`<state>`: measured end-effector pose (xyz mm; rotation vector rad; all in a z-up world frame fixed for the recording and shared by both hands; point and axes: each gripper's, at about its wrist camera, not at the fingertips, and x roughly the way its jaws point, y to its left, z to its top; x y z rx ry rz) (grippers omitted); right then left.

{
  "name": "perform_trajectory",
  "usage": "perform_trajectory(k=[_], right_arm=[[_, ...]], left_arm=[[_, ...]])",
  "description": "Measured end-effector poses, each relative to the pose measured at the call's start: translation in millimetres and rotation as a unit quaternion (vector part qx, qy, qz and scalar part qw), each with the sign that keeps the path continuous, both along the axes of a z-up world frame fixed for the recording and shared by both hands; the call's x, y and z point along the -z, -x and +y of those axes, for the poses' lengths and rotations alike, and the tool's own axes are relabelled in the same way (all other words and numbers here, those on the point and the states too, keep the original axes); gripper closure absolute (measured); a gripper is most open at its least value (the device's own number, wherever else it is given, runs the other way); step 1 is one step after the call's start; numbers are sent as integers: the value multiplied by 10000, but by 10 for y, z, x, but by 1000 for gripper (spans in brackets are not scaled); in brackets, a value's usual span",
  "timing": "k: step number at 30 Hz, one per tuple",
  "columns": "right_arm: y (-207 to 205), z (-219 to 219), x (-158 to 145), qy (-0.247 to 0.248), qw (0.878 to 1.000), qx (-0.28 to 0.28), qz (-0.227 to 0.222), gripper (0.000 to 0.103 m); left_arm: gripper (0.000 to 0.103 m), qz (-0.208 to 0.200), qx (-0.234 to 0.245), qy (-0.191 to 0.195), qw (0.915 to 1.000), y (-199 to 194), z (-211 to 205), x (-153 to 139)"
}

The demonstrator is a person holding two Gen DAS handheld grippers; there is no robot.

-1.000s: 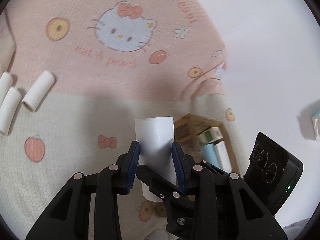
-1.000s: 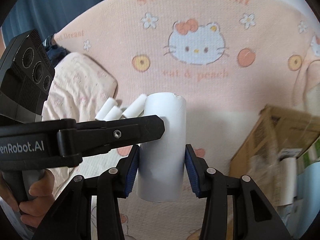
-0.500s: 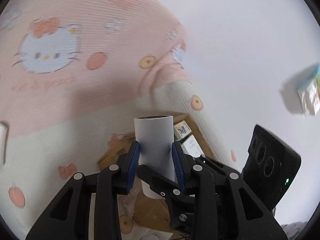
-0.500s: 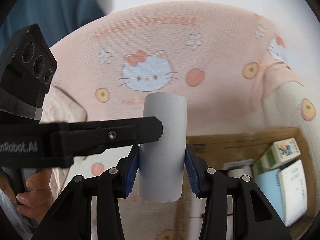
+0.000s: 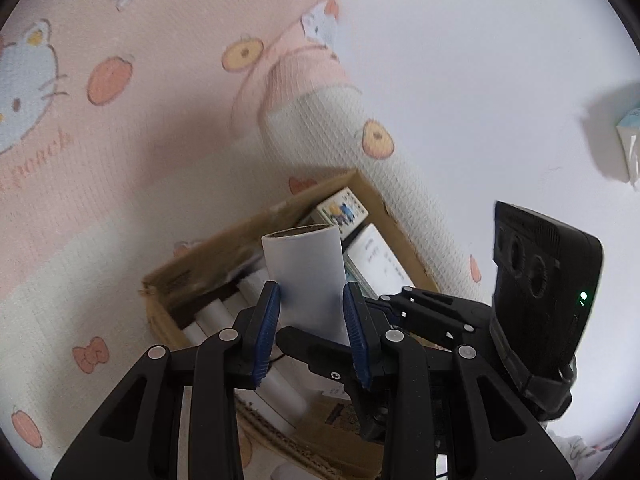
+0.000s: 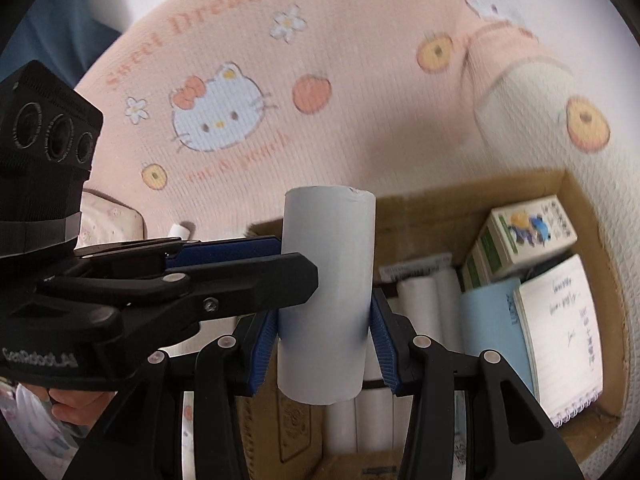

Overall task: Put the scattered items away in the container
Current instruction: 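Lift the held tube with the right gripper and carry it over the box, then lower the tube into the box among the paper rolls and open the right gripper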

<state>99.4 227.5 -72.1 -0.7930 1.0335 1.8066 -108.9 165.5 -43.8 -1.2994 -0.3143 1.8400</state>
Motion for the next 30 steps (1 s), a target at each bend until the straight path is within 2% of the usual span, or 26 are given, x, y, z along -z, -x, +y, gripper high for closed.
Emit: perform_trajectory(k=[5,12,16,19,21,30], right_arm=[[-144,110,235,622,9979,130,114,61],[-217,207,494,1047,9941,217,154,62],[-172,260,735,1412,9897,133,196,62],[-63,292,897,1630,9864,-39,187,62],[12,322,983,1720,9849,-148,92,62],[190,430,1246,2074,9759,-434,-528,62]], left_arm=[[67,-300,167,309,9989,41,208,137],[67,-555,130,733,9957,73,387,323],[67,-300,-10,890,9956,95,298,288],[75,-160,-146,921,9955,129,178,242],[79,-95,-213,965,9951,141,106,222],[80,-61,-413,961,9945,175,-80,265]])
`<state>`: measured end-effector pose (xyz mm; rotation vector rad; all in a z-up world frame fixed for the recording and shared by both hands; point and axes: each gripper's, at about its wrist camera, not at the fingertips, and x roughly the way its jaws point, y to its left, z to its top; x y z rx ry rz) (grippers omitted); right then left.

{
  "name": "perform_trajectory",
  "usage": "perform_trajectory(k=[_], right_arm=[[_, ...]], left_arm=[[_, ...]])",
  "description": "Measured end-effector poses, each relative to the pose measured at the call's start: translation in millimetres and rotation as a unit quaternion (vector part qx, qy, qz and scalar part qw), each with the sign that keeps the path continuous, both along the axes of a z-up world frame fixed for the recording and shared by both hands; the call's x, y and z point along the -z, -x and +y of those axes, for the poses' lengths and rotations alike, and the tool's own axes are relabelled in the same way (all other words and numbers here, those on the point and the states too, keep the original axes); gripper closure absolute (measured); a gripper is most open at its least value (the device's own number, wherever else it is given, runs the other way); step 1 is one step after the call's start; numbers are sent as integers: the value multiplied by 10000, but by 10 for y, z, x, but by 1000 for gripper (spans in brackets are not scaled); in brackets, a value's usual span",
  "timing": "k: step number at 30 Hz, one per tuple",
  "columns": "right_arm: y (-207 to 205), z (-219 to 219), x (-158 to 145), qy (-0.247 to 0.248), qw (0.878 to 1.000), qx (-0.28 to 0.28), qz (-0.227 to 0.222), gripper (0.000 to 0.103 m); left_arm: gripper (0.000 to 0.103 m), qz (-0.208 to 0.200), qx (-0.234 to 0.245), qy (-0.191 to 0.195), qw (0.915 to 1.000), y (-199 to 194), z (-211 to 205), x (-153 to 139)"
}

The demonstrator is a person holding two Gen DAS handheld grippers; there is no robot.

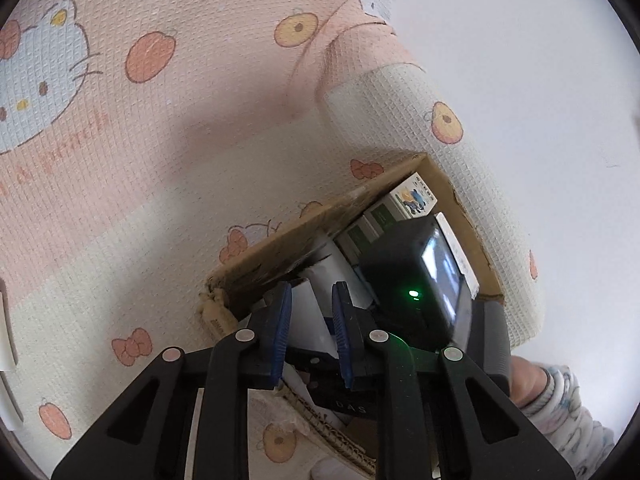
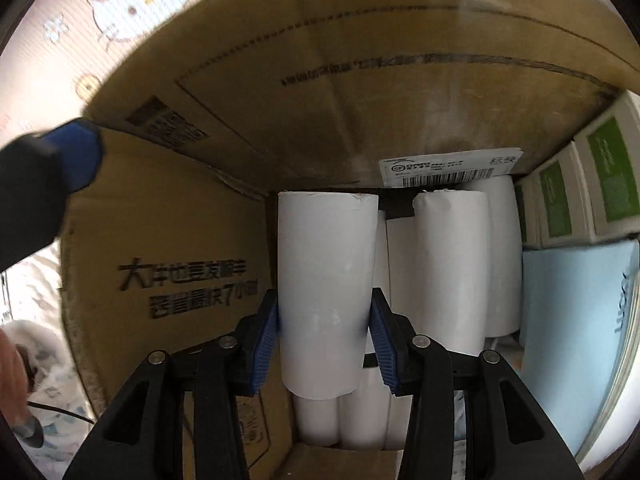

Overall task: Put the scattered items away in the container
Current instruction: 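Lower the tube into the box among the paper rolls and open the right gripper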

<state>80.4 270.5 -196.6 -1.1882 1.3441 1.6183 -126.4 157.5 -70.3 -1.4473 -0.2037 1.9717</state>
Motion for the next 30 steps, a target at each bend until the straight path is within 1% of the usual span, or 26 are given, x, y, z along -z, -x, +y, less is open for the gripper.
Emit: perform_trajectory(k=[4,9,12,17,23,25,26,27,28,30], right_arm=[[54,20,60,116,9998,-146,-30,62],[2,29,14,-35,9998,7,-180,61],[-46,14,10,-4,10000,71,-60,61],[-31,-38,71,72,10000,8,-35,61],[-72,-25,163,173,9997,181,-7,61],[-92,-40,155,233,9995,209,52,61],[-111,-57,130,228,9994,255,73,62],[-129,-74,100,211,9993,305,87,61],[-156,-100,39,150,9992,362,126,61],[-197,-142,-75,-11,9988,461,163,62]], left_arm=[[80,68,-58,67,9999,1,6,16],[80,365,-54,272,9989,-25,52,-22],[80,483,3,327,9983,-51,76,-46],[80,456,0,301,9985,-34,69,-31],[80,424,-61,303,9986,-22,28,-2],[78,475,-82,324,9983,-31,14,-6],[75,515,-88,324,9981,-39,5,-14],[71,575,-114,298,9978,-49,-13,-26],[69,608,-128,255,9977,-57,-27,-36],[63,674,-159,141,9975,-74,-62,-54]])
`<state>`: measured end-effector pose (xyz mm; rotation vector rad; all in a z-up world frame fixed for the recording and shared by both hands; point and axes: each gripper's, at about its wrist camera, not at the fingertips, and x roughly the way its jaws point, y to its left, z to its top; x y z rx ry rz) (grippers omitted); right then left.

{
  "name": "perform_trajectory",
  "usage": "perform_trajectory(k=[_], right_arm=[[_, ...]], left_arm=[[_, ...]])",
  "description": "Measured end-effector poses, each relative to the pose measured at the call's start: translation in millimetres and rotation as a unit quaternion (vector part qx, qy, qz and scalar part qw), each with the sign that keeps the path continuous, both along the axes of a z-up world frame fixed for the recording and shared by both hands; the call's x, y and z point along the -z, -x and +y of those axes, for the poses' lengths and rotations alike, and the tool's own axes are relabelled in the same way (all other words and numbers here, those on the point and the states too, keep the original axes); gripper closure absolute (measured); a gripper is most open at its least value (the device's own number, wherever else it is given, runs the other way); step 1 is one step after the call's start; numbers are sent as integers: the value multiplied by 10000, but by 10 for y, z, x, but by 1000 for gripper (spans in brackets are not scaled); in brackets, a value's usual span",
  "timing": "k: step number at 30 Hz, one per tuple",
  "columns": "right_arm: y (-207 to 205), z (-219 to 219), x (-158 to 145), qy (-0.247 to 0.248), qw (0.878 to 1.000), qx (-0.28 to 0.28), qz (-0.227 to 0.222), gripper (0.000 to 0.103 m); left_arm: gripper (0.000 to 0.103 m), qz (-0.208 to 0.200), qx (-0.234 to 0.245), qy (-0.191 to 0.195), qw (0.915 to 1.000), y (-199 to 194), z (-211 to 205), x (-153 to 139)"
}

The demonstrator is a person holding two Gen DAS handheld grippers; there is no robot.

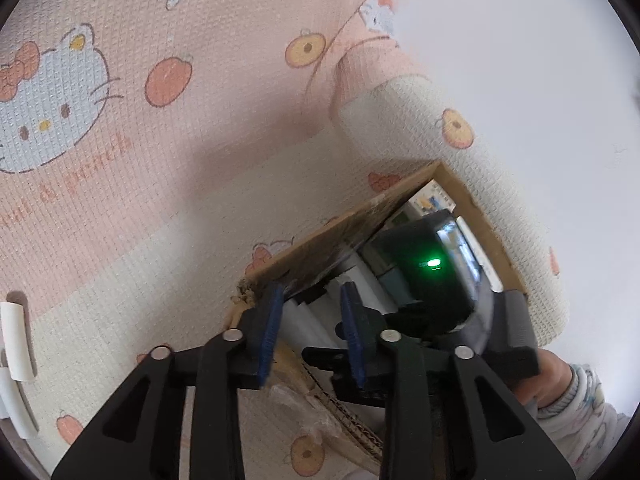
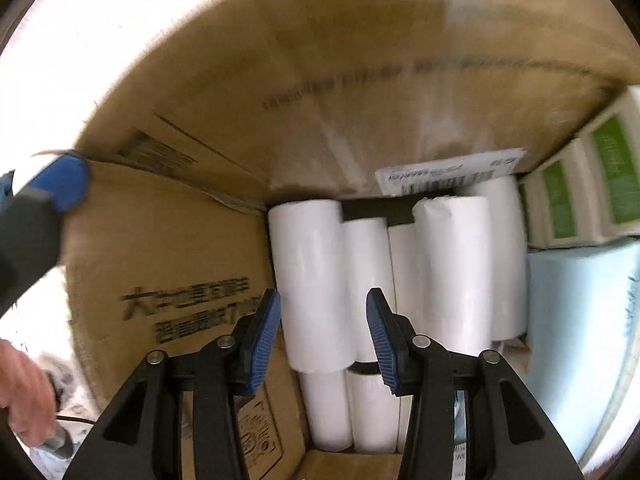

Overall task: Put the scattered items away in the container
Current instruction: 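Lower the tube into the box among the paper rolls and open the right gripper, then withdraw the right tool from the box back toward the remaining tubes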

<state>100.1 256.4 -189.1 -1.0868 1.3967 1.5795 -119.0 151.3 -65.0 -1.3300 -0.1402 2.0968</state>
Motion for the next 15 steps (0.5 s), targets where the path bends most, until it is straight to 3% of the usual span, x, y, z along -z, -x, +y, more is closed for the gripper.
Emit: perform_trajectory(k=[6,13,15], right_arm=[[-45,-270,-529,-862,9958,100,-291,61],[21,-723,-1121,-2057,9726,226,-1059,61],[67,-616,-1186,-2243,9671,248,-1174,61]], left_arm=[[53,381,-81,-129,9992,-144,-40,-76],[50,1008,-216,-259,9943,-407,-183,-238],[50,1184,-281,-185,9924,-499,-254,-266]])
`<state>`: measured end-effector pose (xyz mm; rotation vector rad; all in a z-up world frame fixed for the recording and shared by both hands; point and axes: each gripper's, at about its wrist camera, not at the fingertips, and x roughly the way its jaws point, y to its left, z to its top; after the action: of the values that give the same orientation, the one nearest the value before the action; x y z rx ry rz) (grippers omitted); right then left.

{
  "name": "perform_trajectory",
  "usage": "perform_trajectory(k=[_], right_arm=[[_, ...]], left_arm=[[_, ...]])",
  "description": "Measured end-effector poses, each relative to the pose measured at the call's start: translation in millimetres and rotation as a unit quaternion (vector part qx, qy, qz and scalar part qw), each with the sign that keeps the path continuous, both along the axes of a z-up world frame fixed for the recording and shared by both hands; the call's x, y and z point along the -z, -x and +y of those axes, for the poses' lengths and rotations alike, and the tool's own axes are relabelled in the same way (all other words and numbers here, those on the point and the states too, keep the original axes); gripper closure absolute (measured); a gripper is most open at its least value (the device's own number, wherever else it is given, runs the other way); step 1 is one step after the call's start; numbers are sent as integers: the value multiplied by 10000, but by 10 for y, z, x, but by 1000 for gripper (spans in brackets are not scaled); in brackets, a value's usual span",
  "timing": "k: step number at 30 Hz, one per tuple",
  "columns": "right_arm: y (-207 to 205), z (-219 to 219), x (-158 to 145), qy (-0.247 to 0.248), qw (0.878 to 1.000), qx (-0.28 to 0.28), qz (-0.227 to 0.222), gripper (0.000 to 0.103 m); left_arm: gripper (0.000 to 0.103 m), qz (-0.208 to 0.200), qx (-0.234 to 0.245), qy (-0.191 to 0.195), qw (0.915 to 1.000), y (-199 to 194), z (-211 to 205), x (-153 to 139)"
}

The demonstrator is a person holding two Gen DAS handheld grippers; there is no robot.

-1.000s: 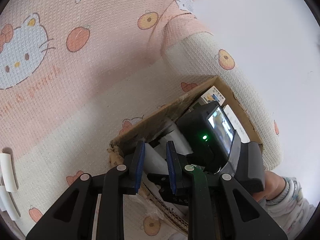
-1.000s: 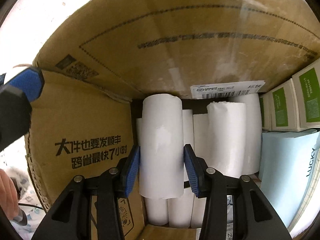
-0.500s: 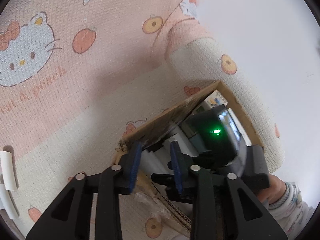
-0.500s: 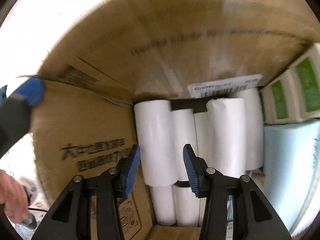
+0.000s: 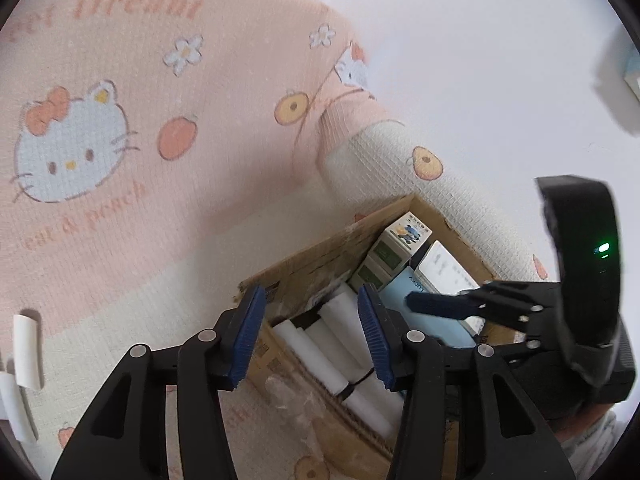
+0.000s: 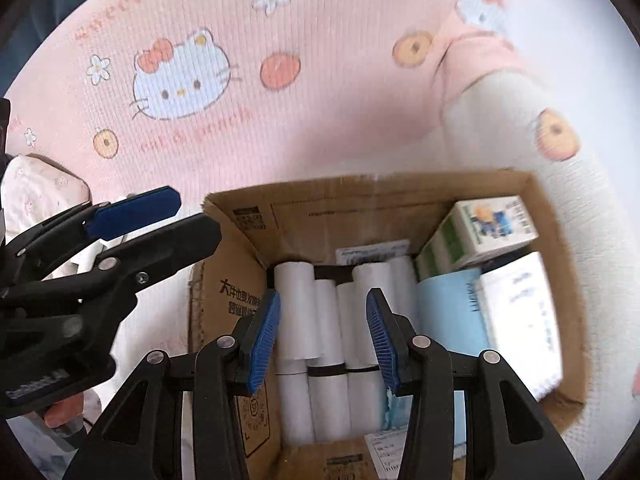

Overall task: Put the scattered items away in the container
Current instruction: 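Withdraw the right tool from the box back toward the remaining tubes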

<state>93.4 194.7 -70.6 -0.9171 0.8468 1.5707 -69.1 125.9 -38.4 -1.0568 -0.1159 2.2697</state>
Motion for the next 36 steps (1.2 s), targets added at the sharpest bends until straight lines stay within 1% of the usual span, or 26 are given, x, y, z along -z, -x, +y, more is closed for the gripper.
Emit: perform_trajectory(k=[1,2,3,5,7,9,11,13,16,17,18,19,20,22,24,25,27,31,34,36], right_arm=[[48,11,-109,-36,10000,-4,-33,61],[74,-69,-149,-70,9999,-37,-73,61],[154,-213,-130,-98,9999,-71,-92,61],[182,-339,-179,-157,9995,-210,-176,61],[381,-376,-255,-295,9985,-317,-348,61],[601,-466,-214,-483,9963,-411,-582,61],[755,-538,-250,-698,9933,-550,-740,61],[869,-575,-284,-824,9908,-734,-779,61],[1026,-593,-284,-850,9898,-867,-746,61],[1093,-607,-276,-875,9889,-968,-710,61],[1156,-622,-263,-899,9878,-1071,-683,61],[1210,-631,-242,-917,9867,-1156,-675,61],[1282,-644,-222,-958,9853,-1250,-658,61],[1418,-685,-197,-1066,9826,-1418,-542,61],[1531,-705,-162,-1111,9805,-1568,-408,61],[1618,-719,-137,-1161,9783,-1696,-272,61],[1739,-740,-91,-1260,9744,-1858,-90,61],[2012,-812,20,-1583,9623,-2200,216,61],[2222,-892,117,-1891,9467,-2525,651,61],[2345,-910,196,-1982,9407,-2627,817,61]], left_arm=[[50,101,-15,47,9999,-51,-34,-12],[50,205,-31,107,9997,-105,-56,-23],[49,338,-72,199,9992,-183,-83,-34],[48,487,-126,251,9984,-284,-159,-34],[47,519,-238,204,9982,-349,-243,-17],[47,499,-457,78,9977,-394,-385,30],[47,465,-577,7,9973,-418,-509,68],[47,475,-695,-59,9964,-443,-665,109],[48,555,-1089,-95,9925,-487,-969,182],[61,511,-1216,-115,9912,-484,-1077,224],[85,416,-1321,-106,9903,-475,-1165,268],[93,254,-1487,-101,9885,-458,-1286,335],[94,151,-1636,-136,9863,-451,-1390,384],[96,-42,-1921,-324,9808,-450,-1646,496],[97,-198,-2242,-490,9731,-482,-1900,588],[97,-260,-2376,-557,9694,-507,-2014,626],[97,-387,-2641,-641,9616,-584,-2238,722],[97,-577,-3083,-538,9480,-739,-2603,883],[97,-636,-3355,-460,9388,-887,-2841,992],[96,-725,-3475,-477,9337,-958,-2993,1065]])
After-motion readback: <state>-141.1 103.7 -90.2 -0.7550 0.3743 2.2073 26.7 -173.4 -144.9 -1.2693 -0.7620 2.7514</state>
